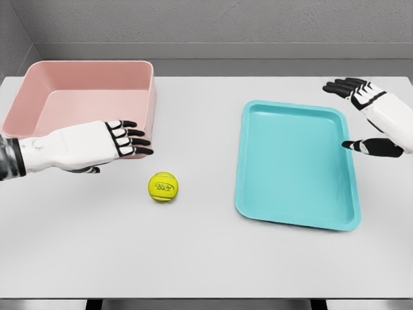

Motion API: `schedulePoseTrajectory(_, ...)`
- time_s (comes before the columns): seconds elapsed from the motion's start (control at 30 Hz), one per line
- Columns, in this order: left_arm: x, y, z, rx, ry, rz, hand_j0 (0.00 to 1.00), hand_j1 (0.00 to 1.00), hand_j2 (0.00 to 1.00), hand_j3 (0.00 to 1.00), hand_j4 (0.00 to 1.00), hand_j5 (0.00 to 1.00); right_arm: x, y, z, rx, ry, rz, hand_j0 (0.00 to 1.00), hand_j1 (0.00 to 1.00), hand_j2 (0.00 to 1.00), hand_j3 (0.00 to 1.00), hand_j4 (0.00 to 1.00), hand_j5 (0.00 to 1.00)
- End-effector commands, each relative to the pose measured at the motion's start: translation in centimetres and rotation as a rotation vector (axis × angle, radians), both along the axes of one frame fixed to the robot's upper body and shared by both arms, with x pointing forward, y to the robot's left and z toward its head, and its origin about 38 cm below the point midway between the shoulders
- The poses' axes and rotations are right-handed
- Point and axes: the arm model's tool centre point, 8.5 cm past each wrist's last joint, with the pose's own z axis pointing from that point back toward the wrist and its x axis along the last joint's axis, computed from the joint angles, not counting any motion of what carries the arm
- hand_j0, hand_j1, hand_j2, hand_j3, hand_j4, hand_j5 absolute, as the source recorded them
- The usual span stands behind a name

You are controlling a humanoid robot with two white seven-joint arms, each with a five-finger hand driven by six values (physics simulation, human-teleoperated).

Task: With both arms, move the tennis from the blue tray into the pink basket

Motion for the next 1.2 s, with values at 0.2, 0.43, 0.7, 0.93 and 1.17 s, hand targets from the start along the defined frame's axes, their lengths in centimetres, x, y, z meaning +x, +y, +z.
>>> schedulePoseTrajectory(0.2,-0.3,-3.6,-1.8,-0.034,0.044,-0.082,1.0,1.0,1.0,1.0,1.0,1.0,-0.5,0.5,-0.6,0.071,0.024,0.037,1.0,1.0,1.0,1.0,1.0,1.0)
schedulePoseTrajectory(0.43,-0.7,-4.5,-2.7,-0.07,0.123,-0.11,1.0,1.0,1.0,1.0,1.0,1.0,-0.5,1.7,-1.2,0.135,0.033,0.074,1.0,1.0,1.0,1.0,1.0,1.0)
schedulePoseTrajectory(0.7,-0.6,-4.3,-3.8,-0.088,0.182,-0.097,1.0,1.0,1.0,1.0,1.0,1.0,-0.6,1.4,-1.1,0.133,0.031,0.067,1.0,1.0,1.0,1.0,1.0,1.0)
schedulePoseTrajectory(0.93,0.0,-5.0,-4.9,-0.084,0.201,-0.098,1.0,1.0,1.0,1.0,1.0,1.0,-0.5,1.3,-1.2,0.132,0.033,0.065,1.0,1.0,1.0,1.0,1.0,1.0)
schedulePoseTrajectory(1.17,0.6,-6.2,-6.4,-0.075,0.236,-0.108,1.0,1.0,1.0,1.0,1.0,1.0,-0.5,1.3,-1.2,0.132,0.033,0.065,1.0,1.0,1.0,1.0,1.0,1.0)
